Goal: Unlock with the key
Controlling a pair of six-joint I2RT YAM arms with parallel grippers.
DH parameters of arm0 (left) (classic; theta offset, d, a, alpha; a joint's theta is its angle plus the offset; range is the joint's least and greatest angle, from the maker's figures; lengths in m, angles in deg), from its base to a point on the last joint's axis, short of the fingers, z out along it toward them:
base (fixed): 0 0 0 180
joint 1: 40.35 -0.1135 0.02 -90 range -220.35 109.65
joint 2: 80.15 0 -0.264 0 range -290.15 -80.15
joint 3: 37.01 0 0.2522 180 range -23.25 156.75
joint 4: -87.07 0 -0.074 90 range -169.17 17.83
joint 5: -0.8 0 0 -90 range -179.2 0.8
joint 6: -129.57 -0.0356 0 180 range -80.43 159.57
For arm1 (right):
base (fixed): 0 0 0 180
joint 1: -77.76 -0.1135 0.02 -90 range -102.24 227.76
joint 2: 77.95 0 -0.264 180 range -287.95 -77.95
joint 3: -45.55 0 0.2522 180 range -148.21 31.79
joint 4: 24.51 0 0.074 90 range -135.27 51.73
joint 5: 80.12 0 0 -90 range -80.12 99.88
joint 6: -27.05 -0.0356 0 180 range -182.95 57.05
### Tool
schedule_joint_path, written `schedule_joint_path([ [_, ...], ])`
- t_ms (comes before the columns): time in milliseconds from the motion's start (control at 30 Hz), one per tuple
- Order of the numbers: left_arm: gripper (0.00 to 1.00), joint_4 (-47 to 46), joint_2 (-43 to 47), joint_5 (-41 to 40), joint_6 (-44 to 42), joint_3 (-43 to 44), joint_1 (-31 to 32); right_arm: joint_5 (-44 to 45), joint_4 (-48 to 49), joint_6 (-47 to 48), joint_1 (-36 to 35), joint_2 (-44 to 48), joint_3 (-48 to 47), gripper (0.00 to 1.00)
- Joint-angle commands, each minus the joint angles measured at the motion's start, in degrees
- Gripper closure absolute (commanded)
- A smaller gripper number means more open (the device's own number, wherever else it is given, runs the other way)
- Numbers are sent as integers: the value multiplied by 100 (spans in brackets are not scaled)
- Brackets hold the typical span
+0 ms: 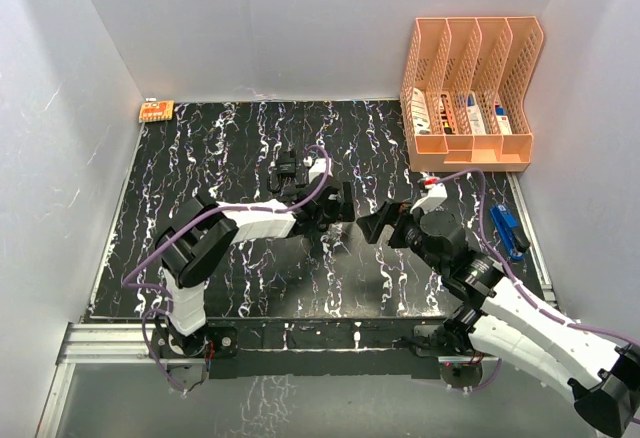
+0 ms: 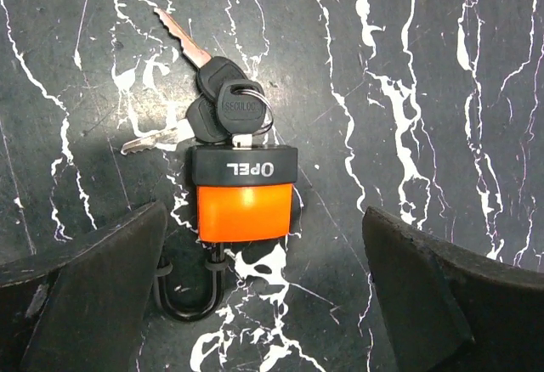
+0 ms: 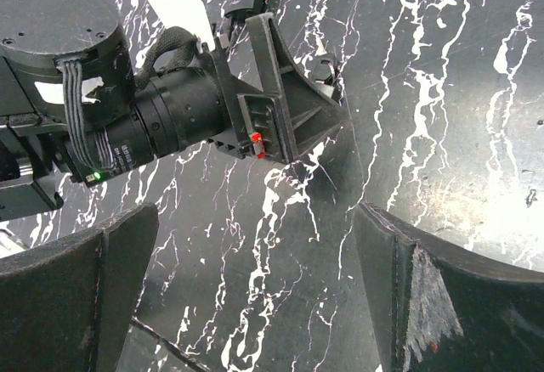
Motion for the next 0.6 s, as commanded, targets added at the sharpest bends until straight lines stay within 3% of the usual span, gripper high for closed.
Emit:
schedule_joint_path([
  [0, 1, 195, 587, -125, -230, 53, 13, 266, -26, 135, 13, 252, -13, 2],
  [167, 1, 223, 1777, -317, -575, -312, 7, 360, -142, 116, 12, 221, -52, 2],
  [367, 1, -91, 4281, -491, -658, -2086, 46, 542, -170, 38, 8, 244, -56, 2],
  [567, 2, 343, 6205, -1163, -514, -3335, 94, 652, -261, 23, 10, 204, -49, 2],
])
